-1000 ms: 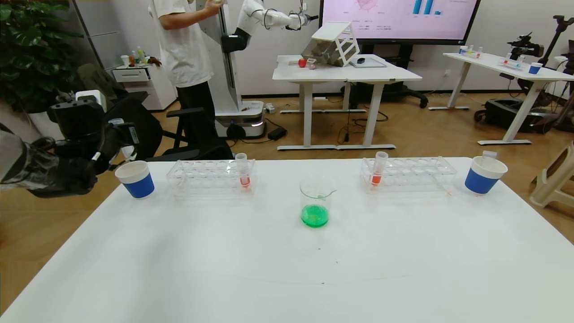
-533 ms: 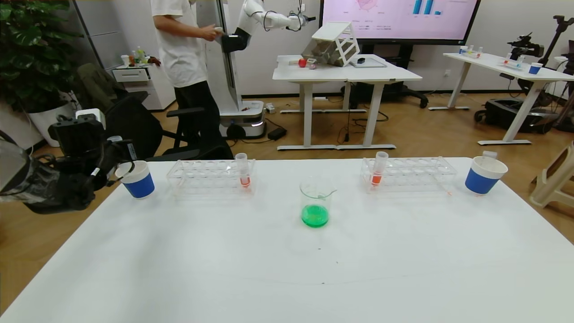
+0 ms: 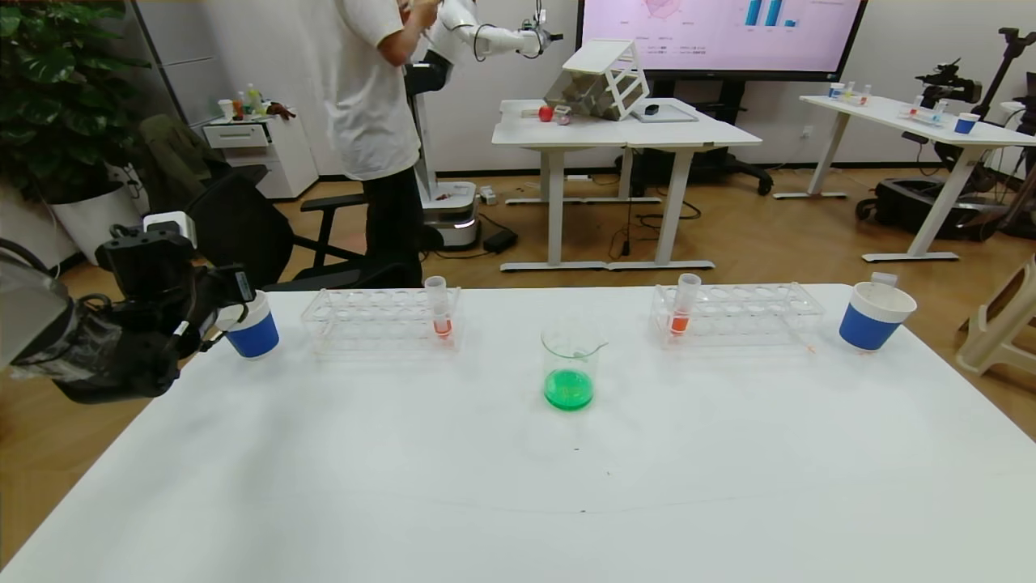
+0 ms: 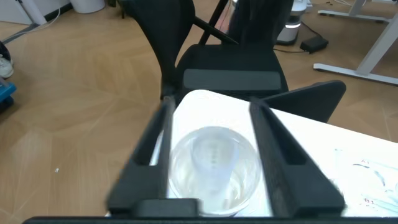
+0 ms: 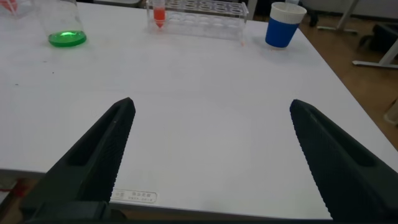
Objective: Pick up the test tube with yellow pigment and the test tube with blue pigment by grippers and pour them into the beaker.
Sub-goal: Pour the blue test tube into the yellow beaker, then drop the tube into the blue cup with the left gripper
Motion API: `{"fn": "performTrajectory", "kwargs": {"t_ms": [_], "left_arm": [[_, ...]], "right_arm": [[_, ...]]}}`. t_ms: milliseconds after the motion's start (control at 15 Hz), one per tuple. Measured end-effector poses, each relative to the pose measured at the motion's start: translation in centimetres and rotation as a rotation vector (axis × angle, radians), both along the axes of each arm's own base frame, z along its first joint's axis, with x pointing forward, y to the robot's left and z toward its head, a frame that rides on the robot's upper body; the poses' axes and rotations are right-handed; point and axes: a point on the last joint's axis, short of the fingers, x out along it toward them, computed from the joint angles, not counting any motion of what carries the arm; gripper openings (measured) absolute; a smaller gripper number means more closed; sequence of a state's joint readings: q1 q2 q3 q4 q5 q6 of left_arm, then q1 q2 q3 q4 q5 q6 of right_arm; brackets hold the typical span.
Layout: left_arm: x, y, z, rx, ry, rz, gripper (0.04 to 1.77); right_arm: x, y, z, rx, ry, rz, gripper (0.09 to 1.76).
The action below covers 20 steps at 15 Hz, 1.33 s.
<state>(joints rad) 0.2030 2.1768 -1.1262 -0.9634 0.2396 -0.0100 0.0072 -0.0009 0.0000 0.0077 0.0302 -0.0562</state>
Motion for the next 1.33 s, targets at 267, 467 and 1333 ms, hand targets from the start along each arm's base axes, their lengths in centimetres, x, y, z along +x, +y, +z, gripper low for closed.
{"fn": "performTrajectory", "kwargs": {"t_ms": [267, 467, 1333], "left_arm": [[-0.1, 0.1, 0.2, 0.001, -0.002, 0.002, 1.75], [-0.2, -0.2, 1.4, 0.005, -0.030, -0.013, 1.75], [-4.8, -12.6, 11.1, -0.017, -0.207, -0.341, 1.75]], "right_arm": [[0.0, 0.0, 0.0, 0.000, 0.000, 0.000, 1.74], [0.0, 0.0, 0.0, 0.000, 0.000, 0.000, 1.74], [0.0, 0.0, 0.0, 0.000, 0.000, 0.000, 1.74]]}}
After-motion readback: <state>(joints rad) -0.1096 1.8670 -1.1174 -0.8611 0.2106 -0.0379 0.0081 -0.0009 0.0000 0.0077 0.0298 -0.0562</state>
